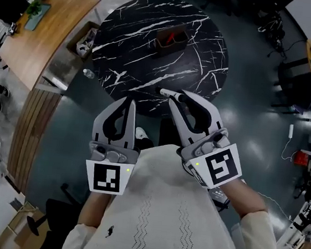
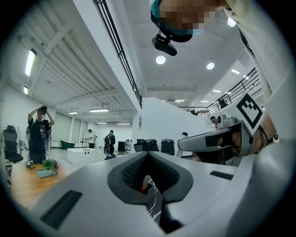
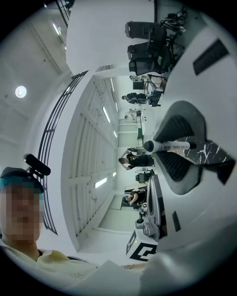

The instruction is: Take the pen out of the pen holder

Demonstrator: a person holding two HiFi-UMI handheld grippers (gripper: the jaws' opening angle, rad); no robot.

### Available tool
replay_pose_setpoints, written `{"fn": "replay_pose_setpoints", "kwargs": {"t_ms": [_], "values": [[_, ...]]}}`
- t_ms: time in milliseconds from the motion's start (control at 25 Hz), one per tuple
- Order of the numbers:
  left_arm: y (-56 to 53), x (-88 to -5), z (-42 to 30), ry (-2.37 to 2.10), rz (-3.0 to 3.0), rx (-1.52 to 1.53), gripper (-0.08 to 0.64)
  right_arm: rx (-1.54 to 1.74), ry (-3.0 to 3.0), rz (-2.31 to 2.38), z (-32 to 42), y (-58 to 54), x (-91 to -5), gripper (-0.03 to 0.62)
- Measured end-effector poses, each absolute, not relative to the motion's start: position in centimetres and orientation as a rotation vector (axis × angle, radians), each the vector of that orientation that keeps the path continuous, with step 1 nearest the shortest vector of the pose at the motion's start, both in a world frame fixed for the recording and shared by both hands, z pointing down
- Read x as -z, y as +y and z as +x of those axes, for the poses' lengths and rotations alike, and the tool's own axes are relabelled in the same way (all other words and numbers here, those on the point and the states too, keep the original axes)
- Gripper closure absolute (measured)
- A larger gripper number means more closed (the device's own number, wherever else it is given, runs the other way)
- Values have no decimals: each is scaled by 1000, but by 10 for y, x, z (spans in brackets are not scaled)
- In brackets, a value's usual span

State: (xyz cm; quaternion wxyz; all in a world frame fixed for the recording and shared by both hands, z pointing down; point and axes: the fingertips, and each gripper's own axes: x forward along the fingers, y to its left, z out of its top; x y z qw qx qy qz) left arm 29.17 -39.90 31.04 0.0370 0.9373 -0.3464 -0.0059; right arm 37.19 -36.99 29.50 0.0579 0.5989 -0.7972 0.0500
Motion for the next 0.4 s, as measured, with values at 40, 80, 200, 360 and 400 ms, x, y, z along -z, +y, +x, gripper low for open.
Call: {"fn": "replay_pose_setpoints", "kwargs": {"t_ms": [40,80,200,360,400], "values": [[-399,-310,291,-1066,2876,19,549,-141,-2400,1829,374,-370,-296,506],[-399,-310,291,-1067,2875,19,549,-131,-2382,1842,375,-371,-297,506],[-398,-311,292,-1065,2873,8,551,-140,-2338,1889,382,-370,-302,506],[-398,-315,293,-1062,2866,-13,551,-182,-2293,1958,390,-367,-314,506],[-398,-316,294,-1061,2865,-19,549,-189,-2286,1971,391,-366,-316,506]]}}
